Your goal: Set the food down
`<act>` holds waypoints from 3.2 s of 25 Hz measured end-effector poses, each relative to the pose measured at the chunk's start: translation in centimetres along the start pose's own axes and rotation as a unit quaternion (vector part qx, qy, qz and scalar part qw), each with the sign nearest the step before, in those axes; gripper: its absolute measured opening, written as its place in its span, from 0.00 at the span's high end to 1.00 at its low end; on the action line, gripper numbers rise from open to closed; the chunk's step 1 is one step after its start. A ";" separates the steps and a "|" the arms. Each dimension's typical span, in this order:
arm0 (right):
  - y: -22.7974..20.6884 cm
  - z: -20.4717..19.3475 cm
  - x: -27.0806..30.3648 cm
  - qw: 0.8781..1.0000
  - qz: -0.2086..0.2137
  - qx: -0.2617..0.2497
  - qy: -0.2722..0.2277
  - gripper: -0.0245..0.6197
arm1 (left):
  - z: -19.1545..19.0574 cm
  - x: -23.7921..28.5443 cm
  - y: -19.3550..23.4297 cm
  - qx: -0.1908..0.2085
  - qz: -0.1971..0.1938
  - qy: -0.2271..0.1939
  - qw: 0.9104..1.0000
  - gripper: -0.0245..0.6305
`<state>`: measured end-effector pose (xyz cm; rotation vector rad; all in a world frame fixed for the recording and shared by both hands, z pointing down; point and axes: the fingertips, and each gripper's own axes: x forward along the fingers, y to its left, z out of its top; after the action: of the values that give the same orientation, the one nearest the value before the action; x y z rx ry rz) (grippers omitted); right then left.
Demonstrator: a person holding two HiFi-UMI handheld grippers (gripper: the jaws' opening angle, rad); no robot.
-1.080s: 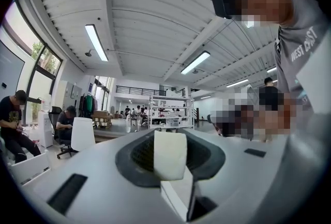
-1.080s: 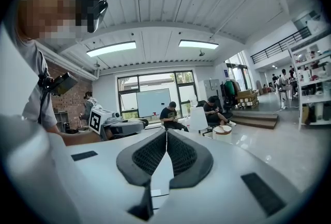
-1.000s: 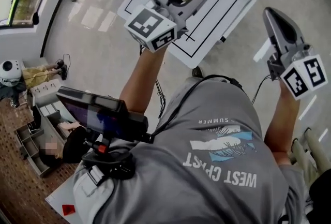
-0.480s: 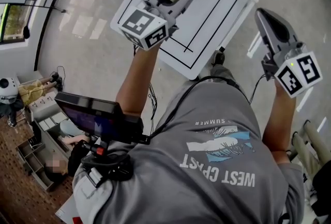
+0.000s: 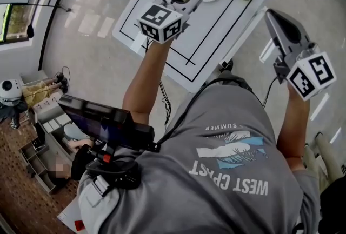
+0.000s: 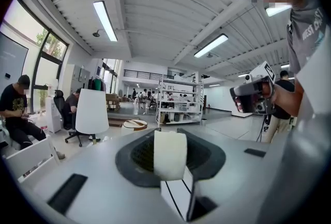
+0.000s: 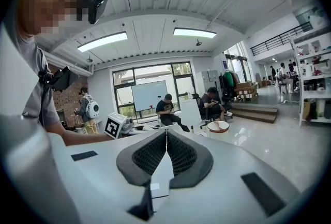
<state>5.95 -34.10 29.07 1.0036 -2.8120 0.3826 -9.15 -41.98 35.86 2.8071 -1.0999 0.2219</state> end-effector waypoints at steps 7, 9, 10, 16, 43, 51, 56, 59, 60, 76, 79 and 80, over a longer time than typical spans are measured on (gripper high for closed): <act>-2.8 0.3 0.2 1.000 0.006 0.005 0.017 0.95 | -3.8 4.9 2.7 -0.015 0.015 0.051 0.998 0.81; -3.7 0.0 0.1 1.000 0.005 0.008 0.022 0.95 | -5.2 6.1 3.5 -0.020 0.021 0.067 0.997 0.81; -4.2 -0.2 0.1 1.000 0.004 0.010 0.024 0.95 | -5.9 6.7 3.9 -0.022 0.023 0.074 0.997 0.81; -5.9 -1.1 0.0 0.999 -0.001 0.018 0.032 0.95 | -9.4 9.7 5.5 -0.030 0.026 0.114 0.993 0.81; -10.4 -3.3 -0.7 0.997 -0.041 0.037 0.057 0.95 | -23.0 15.8 11.8 0.017 0.037 0.295 0.955 0.81; -11.3 -3.4 -0.5 0.996 -0.045 0.040 0.064 0.95 | -24.5 16.8 12.5 0.101 0.029 0.332 0.937 0.81; -11.6 -4.0 -0.1 0.996 -0.044 0.043 0.069 0.95 | -25.5 17.3 12.5 0.177 0.016 0.358 0.916 0.81; -11.8 -4.2 0.1 0.996 -0.043 0.044 0.071 0.95 | -26.1 17.3 12.5 0.224 0.011 0.379 0.898 0.81; -11.9 -4.2 0.1 0.996 -0.042 0.044 0.072 0.95 | -26.2 17.3 12.6 0.238 0.011 0.385 0.892 0.81; -11.7 -4.6 0.3 0.995 -0.035 0.045 0.080 0.95 | -27.3 17.3 12.8 0.398 0.000 0.419 0.816 0.81; -11.6 -4.7 0.3 0.995 -0.035 0.046 0.081 0.95 | -27.4 17.3 12.9 0.409 -0.001 0.422 0.809 0.81; -11.6 -4.7 0.3 0.995 -0.035 0.046 0.081 0.95 | -27.4 17.2 12.9 0.412 -0.003 0.424 0.806 0.81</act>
<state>13.30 -41.60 35.90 1.0355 -2.6279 0.5637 -8.01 -58.41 66.62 2.6416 -0.8367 2.1444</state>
